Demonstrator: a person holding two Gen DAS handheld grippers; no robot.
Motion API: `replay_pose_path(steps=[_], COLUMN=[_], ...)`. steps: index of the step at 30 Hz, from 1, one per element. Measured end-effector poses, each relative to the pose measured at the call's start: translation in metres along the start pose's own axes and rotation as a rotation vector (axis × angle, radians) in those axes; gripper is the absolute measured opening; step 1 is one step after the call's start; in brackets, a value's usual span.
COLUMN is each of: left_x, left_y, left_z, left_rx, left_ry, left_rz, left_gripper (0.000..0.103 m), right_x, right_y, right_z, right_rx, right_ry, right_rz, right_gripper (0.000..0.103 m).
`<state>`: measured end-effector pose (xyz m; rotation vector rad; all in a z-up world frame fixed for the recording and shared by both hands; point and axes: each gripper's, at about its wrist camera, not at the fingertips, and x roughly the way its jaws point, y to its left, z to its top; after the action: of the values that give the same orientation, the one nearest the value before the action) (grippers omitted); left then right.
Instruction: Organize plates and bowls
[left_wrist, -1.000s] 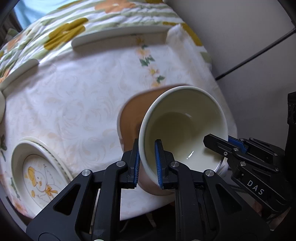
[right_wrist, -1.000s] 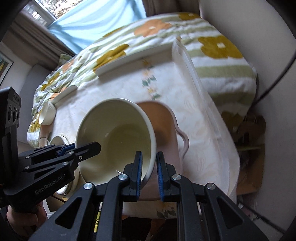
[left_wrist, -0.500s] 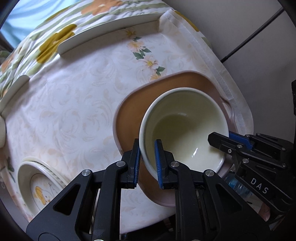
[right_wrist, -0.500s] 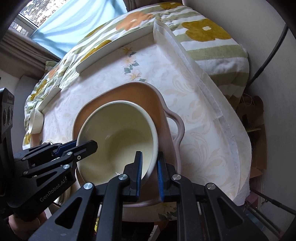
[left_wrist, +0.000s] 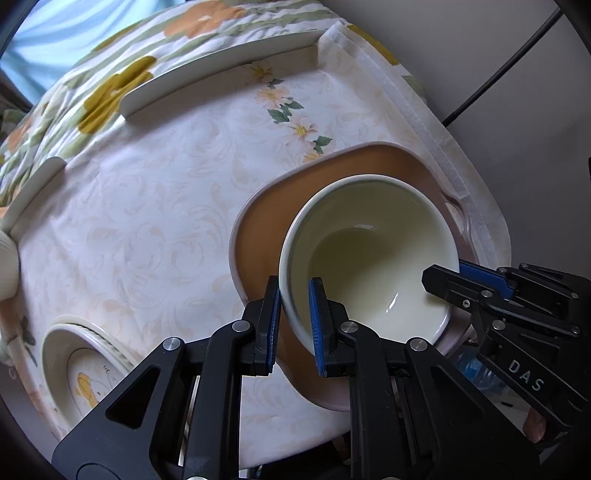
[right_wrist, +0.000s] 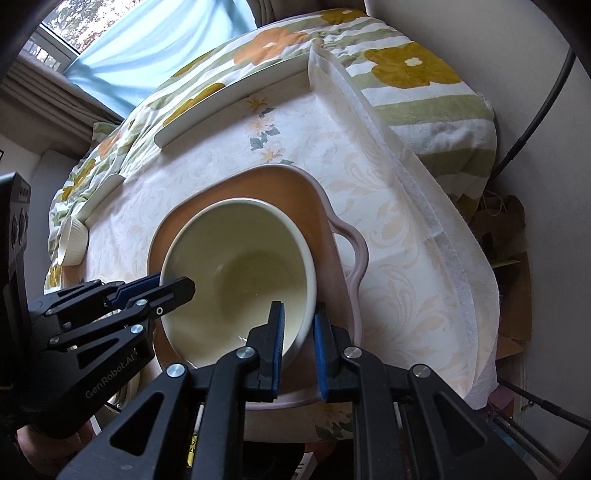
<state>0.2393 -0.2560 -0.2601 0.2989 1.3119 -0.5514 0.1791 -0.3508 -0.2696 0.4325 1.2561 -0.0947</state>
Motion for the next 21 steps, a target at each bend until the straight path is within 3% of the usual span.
replay_pose_path(steps=[5,12,14,16,17,18,19,20,21], left_x=[-0.009,-0.058,-0.079,-0.098,-0.108,-0.121,-0.133,-0.141,-0.152], left_y=[-0.003,-0.001,0.003,0.007,0.010,0.016,0.021,0.024,0.030], left_z=[-0.001,-0.009,-0.015,-0.022,-0.026,-0.034,-0.042,-0.047,-0.056], left_rx=[-0.010,-0.036,-0.065,-0.093,-0.113,-0.149,-0.176,-0.194,-0.221], left_ry=[-0.008,-0.120,-0.184,-0.246,-0.282,-0.334,-0.384,-0.420,-0.460], left_rz=[0.020,0.058,0.072,0.108,0.143,0.198,0.229,0.240,0.245], left_gripper=[0.014,0.014,0.014,0.026,0.054,0.090,0.100,0.103,0.103], right_x=[-0.009,-0.043,-0.057,-0.068,-0.075,-0.079,-0.085,-0.088,-0.090], right_y=[-0.002,0.005,0.011,0.017,0.022,0.026,0.032,0.035,0.041], right_z=[-0.002,-0.011,-0.014,-0.016,-0.018,-0.019,-0.021,-0.021,-0.023], right_rx=[-0.014,-0.103,-0.148,-0.190,-0.219,-0.238,-0.270,-0.294,-0.318], right_ry=[-0.002,-0.061,-0.090,-0.114,-0.131,-0.142,-0.161,-0.173,-0.184], right_rz=[-0.002,0.017,0.028,0.046,0.066,0.078,0.089,0.094,0.101], right_gripper=[0.014,0.014,0.014,0.014,0.014,0.014,0.018,0.025,0.049])
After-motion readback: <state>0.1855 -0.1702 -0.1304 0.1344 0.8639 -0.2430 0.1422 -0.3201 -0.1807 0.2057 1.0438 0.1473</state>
